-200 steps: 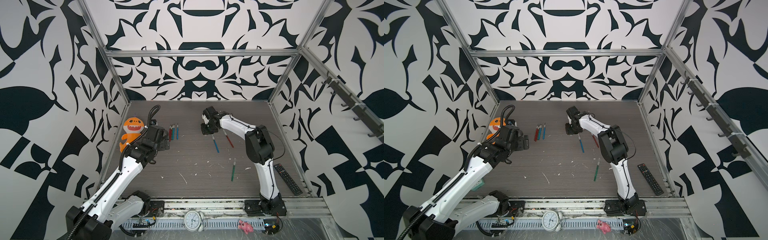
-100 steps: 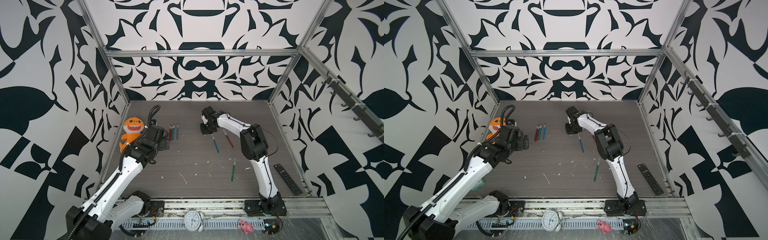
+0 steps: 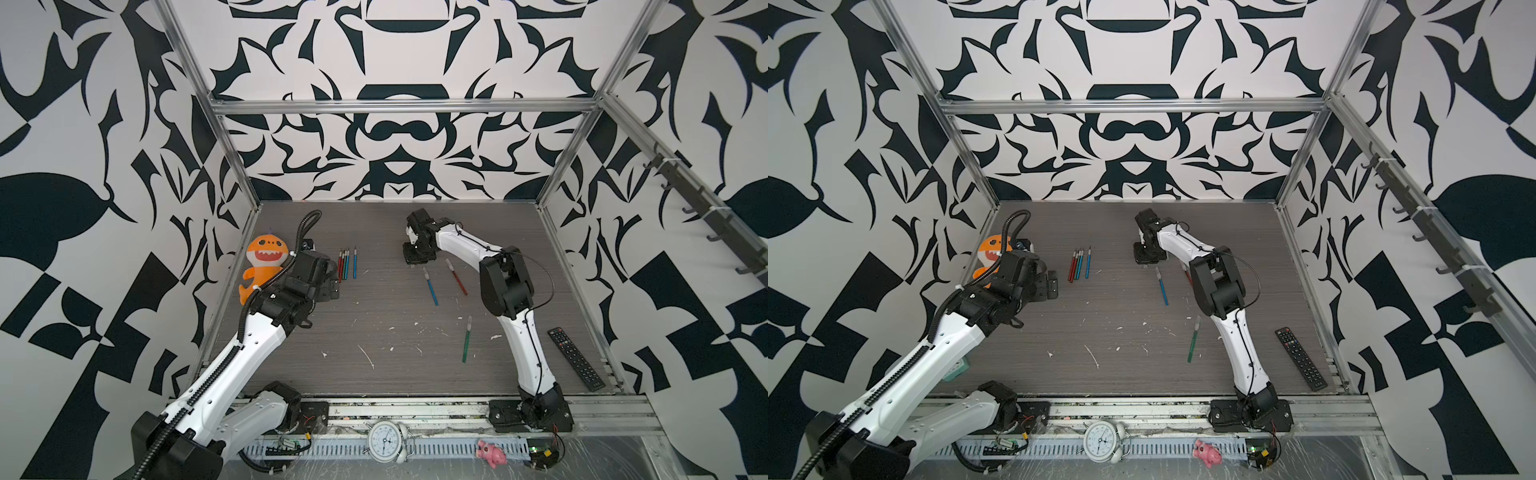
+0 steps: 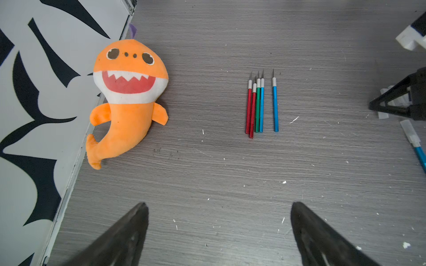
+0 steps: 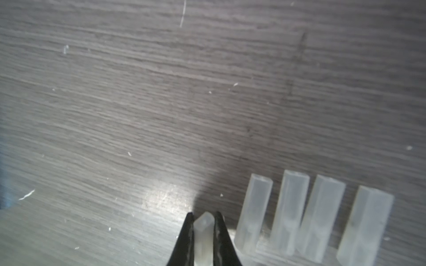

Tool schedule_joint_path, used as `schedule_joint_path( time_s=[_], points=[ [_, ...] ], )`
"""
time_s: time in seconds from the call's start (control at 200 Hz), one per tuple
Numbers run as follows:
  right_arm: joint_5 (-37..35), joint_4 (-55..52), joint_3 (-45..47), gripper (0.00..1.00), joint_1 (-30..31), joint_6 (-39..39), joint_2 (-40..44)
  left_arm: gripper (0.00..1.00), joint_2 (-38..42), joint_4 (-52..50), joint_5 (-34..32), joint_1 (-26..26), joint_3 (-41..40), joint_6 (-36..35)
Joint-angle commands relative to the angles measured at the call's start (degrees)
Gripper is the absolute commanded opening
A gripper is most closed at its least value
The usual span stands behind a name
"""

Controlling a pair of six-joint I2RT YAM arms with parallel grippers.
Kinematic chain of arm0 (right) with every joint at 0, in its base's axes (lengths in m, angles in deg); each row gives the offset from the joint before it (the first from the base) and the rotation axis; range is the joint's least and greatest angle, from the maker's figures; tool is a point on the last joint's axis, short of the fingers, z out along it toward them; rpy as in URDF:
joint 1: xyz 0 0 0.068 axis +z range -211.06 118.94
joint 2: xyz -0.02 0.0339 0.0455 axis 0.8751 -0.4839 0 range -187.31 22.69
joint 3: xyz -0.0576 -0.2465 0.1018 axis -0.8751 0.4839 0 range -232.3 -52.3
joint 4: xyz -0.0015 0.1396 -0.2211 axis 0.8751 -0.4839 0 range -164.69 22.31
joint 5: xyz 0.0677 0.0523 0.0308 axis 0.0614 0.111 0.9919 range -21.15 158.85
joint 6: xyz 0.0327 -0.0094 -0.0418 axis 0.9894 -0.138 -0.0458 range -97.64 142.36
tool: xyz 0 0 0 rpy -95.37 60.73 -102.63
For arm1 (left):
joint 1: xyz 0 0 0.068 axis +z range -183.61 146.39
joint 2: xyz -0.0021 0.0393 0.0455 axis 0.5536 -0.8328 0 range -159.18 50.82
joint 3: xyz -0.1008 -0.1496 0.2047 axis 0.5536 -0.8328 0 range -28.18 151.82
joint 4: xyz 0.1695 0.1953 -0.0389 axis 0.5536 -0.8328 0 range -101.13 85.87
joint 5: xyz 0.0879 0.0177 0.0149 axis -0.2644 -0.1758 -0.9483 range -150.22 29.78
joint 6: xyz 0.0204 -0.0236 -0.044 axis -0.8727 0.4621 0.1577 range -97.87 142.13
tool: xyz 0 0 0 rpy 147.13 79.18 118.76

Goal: Remove protective caps from carving knives
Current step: Place the protective sleeve at the center of the board.

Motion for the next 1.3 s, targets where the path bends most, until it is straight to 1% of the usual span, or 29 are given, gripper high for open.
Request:
schedule_joint_path(
  time_s=[0.0,0.655,1.235,1.295],
  points=[
    [-1.35,-1.94,-1.73,0.00,-0.20,-0.28,0.45,0.99,-0.10,-1.30,-0.47,-0.13,1.81,0.25],
    [-2.70,-2.71,-1.95,0.00,-0.81,1.80,0.26,0.99,-0.55,-1.57,-0.08,-0.13,2.07,0.27],
    [-2.96,-3.34,-2.98,0.19,-0.74,2.24,1.66,0.99,-0.65,-1.74,-0.03,-0.13,2.12,0.26],
    [-2.94,-3.55,-3.49,0.20,-0.80,2.24,1.80,1.00,-0.65,-1.72,-0.02,-0.13,2.09,0.34]
  ],
)
